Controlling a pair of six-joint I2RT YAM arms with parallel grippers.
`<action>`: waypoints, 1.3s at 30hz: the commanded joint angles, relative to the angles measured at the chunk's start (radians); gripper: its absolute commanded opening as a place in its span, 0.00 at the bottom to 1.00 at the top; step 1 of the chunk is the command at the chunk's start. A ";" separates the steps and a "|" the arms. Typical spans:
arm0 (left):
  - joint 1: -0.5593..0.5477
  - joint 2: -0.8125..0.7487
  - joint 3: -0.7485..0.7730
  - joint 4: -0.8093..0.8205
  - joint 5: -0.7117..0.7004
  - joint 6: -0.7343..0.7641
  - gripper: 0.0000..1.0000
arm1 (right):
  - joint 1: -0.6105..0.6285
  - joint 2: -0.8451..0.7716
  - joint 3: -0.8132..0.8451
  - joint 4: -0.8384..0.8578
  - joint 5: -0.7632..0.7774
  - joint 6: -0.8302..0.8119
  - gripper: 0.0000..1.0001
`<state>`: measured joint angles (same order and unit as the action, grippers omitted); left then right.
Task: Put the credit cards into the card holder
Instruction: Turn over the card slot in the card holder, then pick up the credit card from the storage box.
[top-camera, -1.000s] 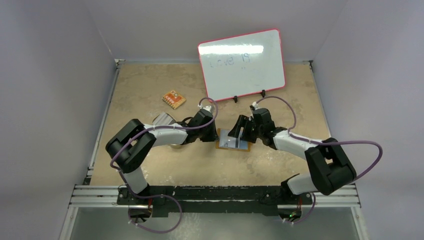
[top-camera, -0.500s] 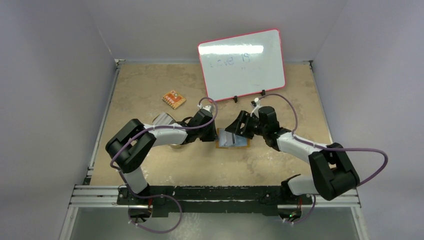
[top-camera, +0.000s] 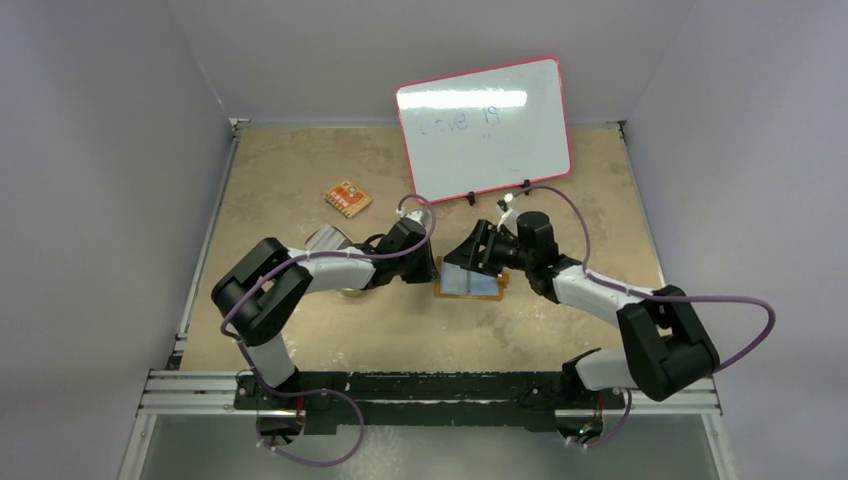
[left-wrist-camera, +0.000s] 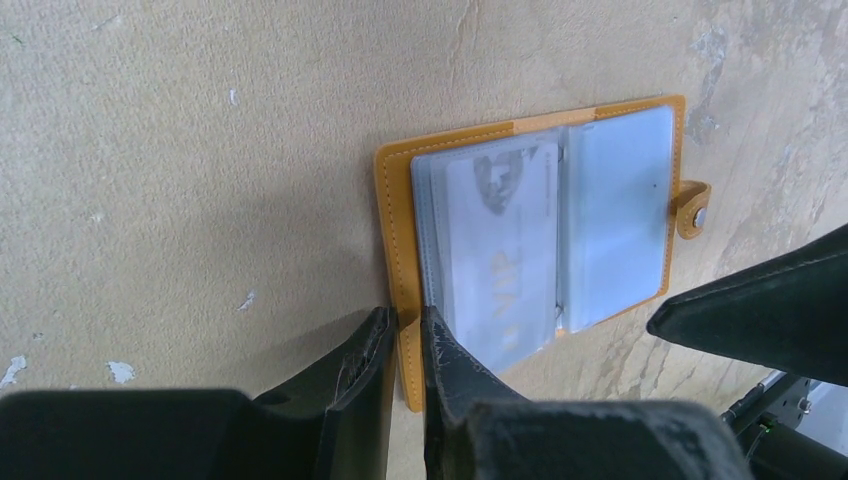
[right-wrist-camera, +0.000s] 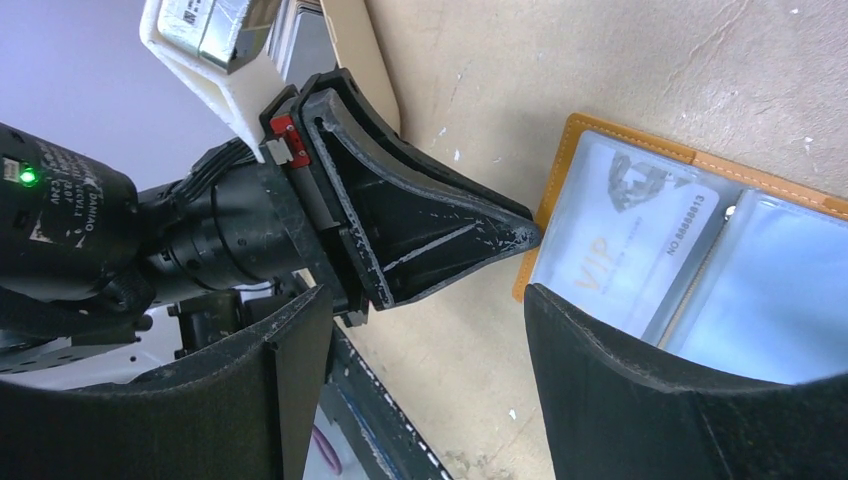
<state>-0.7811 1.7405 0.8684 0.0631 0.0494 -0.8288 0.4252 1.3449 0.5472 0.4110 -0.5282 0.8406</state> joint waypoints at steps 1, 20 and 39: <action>-0.001 -0.017 -0.011 0.051 0.007 -0.020 0.14 | 0.003 0.031 -0.009 0.053 -0.031 0.008 0.72; 0.046 -0.380 0.169 -0.559 -0.480 0.370 0.52 | 0.002 -0.104 0.166 -0.313 0.181 -0.217 0.71; 0.196 -0.276 0.204 -0.779 -0.714 0.653 0.61 | 0.003 -0.160 0.215 -0.380 0.203 -0.270 0.72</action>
<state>-0.5934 1.3888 1.0214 -0.6891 -0.6201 -0.2169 0.4252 1.2190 0.7097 0.0368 -0.3473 0.5968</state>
